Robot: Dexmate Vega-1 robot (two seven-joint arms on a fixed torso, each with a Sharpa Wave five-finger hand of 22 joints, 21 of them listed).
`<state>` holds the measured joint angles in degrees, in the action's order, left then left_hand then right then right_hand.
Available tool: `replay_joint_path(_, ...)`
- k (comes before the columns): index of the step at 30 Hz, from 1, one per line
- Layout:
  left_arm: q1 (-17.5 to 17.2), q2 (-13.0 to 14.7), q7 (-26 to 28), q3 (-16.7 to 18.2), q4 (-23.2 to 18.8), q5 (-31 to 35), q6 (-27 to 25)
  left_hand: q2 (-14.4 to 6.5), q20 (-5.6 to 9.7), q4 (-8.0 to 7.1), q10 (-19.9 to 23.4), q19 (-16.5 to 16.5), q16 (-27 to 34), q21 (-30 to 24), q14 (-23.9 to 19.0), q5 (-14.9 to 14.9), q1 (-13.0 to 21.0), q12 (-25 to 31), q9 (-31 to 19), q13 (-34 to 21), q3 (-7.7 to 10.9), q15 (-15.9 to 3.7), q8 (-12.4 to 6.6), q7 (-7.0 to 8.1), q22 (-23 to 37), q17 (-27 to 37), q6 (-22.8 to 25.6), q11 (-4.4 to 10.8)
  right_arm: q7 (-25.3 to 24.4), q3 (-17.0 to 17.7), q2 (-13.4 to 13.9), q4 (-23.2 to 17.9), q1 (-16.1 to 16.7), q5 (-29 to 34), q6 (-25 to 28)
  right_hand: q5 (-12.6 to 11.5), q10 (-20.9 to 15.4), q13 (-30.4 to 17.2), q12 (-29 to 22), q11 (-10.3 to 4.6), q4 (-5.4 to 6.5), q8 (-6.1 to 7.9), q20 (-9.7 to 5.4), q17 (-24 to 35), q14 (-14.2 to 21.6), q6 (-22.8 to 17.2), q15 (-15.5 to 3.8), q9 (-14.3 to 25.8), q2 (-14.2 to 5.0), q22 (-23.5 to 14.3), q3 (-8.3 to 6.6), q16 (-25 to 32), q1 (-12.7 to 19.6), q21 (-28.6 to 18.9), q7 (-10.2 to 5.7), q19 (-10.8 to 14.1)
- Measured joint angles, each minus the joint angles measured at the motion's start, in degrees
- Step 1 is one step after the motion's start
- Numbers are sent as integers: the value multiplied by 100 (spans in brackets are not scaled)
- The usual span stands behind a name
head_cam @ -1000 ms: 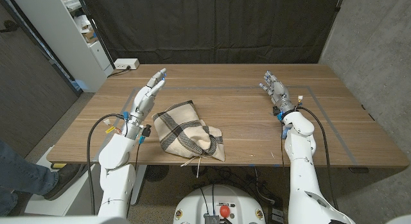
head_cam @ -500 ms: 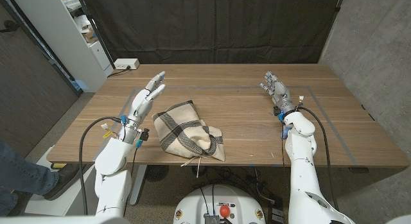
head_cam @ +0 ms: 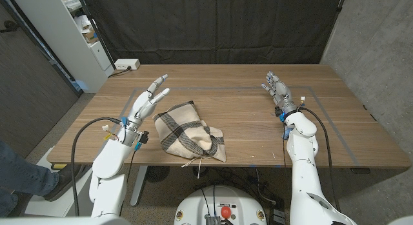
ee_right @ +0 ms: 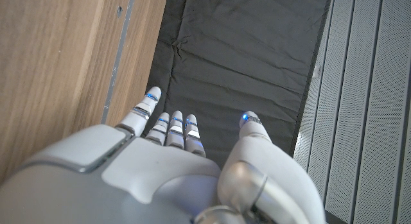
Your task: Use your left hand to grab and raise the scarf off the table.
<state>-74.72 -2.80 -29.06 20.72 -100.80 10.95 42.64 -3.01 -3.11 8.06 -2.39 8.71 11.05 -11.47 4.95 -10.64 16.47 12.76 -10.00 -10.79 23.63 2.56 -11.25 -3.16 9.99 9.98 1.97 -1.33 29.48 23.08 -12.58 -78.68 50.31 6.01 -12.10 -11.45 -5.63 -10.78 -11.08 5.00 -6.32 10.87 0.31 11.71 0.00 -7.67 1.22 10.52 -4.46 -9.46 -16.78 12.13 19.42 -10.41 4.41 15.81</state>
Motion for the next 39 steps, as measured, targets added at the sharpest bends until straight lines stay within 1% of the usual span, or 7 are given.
replay_joint_path(8,-131,3,149,28,-178,242,50,-1,-50,43,23,11,0,0,0,0,1,0,0,0,5,0,0,7,0,0,34,23,-10,-9,-11,31,-15,5,-2,0,0,0,0,0,0,0,-32,1,0,0,0,0,0,0,0,0,0,0,0,-32)
replay_joint_path(18,-284,-39,371,72,-378,584,155,4,-51,66,9,12,-33,0,0,0,100,-27,0,0,29,0,0,30,0,0,71,10,-10,-22,-13,88,-51,12,-43,0,0,0,0,0,0,0,-32,1,0,0,0,0,0,0,0,0,0,0,0,-32)
replay_joint_path(27,-419,-172,695,141,-616,1173,237,42,-72,66,8,34,-33,28,4,0,151,-48,0,0,30,3,0,30,0,0,71,11,-4,-23,-9,144,-85,13,-67,0,0,0,0,0,-16,0,-32,1,0,0,0,0,-1,0,16,0,-1,0,0,-32)
replay_joint_path(32,-504,-237,884,164,-748,1479,285,21,-91,89,-12,53,-33,28,52,0,175,-47,0,0,53,-9,0,30,0,0,70,31,1,-23,-5,152,-91,13,-72,0,0,0,0,0,-16,0,-30,1,0,0,0,0,-62,0,16,0,-17,0,0,-33)
replay_joint_path(34,-504,-237,939,164,-748,1568,296,21,-91,89,-12,53,-33,28,52,0,175,-47,0,0,53,-9,0,30,0,0,70,31,1,-23,-5,152,-92,13,-72,0,0,0,0,0,-16,0,8,1,0,0,0,0,-62,0,16,0,-17,0,0,-70)
replay_joint_path(38,-597,-293,1079,172,-895,1789,321,51,-91,88,-12,53,-33,28,52,0,204,-47,0,0,53,-9,0,30,0,0,70,32,5,-18,-3,152,-95,13,-72,0,0,0,0,0,-16,0,10,3,0,0,0,0,-62,0,16,0,-16,0,0,-73)
replay_joint_path(39,-597,-293,1110,172,-895,1841,323,61,-122,93,-12,45,-33,28,52,0,214,-47,0,0,49,-9,0,30,0,0,70,31,6,-17,-3,152,-96,13,-73,0,0,0,0,0,-16,0,10,0,0,-8,0,0,-62,0,16,0,-17,0,-8,-73)
